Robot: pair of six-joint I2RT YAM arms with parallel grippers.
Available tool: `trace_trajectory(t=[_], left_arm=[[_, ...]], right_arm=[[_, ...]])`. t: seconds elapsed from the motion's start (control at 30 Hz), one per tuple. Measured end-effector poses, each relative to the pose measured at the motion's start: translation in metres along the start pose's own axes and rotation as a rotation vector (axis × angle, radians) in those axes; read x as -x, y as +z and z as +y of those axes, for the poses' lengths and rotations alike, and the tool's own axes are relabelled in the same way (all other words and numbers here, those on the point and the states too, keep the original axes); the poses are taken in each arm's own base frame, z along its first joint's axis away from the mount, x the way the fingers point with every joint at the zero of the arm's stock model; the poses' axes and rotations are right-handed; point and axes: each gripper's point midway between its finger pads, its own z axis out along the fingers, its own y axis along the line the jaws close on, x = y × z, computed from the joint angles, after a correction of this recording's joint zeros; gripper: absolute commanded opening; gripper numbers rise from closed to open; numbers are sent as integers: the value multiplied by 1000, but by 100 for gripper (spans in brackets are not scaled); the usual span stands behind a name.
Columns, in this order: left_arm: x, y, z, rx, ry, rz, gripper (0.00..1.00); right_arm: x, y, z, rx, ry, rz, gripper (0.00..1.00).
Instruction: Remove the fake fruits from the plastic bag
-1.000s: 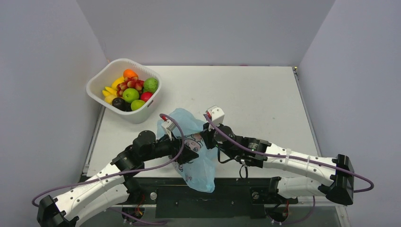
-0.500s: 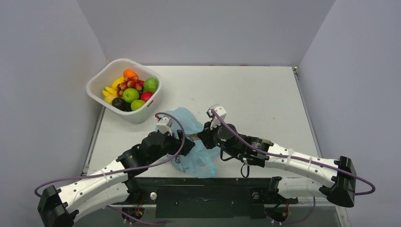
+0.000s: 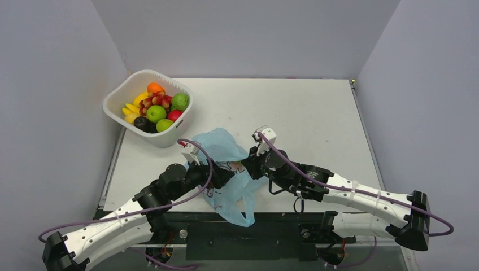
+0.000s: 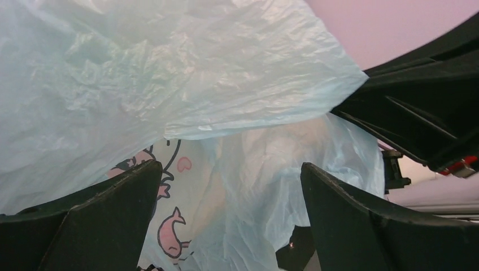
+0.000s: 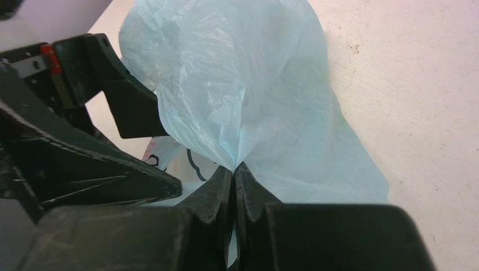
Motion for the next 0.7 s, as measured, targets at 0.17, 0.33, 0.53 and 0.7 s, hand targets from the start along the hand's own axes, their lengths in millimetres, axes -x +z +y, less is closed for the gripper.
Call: trace_trajectory(t=[0.17, 0.33, 0.53, 0.7], left_arm=[[-4, -4, -4, -23, 29, 32, 90], [-7, 10, 1, 31, 28, 74, 81], [-18, 38, 26, 130, 27, 84, 74], [-8, 56, 44, 213, 41, 3, 75]], right_arm=[[-6, -4, -7, -24, -12, 23, 0], [-7, -5, -5, -16, -8, 28, 0], [-6, -5, 7, 33, 29, 30, 0], [-10, -12, 6, 49, 40, 24, 0]])
